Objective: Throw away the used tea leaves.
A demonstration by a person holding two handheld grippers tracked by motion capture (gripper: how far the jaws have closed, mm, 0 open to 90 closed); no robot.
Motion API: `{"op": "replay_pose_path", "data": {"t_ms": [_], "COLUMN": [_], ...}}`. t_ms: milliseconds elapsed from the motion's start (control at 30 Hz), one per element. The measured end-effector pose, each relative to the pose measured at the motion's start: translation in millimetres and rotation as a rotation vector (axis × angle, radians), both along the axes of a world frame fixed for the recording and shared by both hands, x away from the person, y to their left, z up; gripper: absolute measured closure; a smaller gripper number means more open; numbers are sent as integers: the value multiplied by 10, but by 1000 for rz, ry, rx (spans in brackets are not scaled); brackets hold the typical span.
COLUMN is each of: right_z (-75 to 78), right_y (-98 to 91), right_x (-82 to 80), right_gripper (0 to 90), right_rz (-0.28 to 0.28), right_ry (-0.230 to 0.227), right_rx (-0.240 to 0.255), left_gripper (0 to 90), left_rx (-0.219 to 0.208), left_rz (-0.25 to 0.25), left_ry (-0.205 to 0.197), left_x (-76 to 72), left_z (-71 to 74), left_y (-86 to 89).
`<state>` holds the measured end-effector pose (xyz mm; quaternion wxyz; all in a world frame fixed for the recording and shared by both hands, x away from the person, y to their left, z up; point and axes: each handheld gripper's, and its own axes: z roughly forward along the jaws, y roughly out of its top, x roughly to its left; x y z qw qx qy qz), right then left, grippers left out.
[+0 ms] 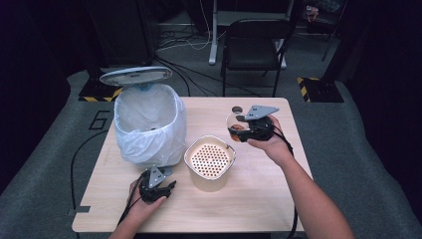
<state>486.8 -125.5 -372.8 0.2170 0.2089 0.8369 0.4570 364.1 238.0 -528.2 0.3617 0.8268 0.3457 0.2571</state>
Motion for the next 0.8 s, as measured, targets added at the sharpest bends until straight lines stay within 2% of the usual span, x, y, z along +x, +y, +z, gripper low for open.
{"op": "replay_pose_path", "data": {"t_ms": [33, 100, 300, 367, 800], "right_z": [5, 17, 57, 66, 157], "right_y": [15, 46, 135, 153, 283], "right_x": [-13, -33, -114, -132, -233], "right_gripper": [429, 430, 444, 447, 459], "right_rz": [7, 38, 74, 85, 171], "right_ry": [-7, -52, -132, -147, -271], "right_rx": [-6, -24, -69, -78, -234], "left_gripper": [382, 382, 382, 382, 381], "left_rx": [0, 0, 1, 2, 1], "left_rz": [0, -1, 1, 0, 3], "left_ry": [0, 1, -1, -1, -6], "left_x": [0, 0, -1, 0, 0], "left_z": [0, 1, 0, 0, -3], "left_y": [0, 1, -1, -1, -3]}}
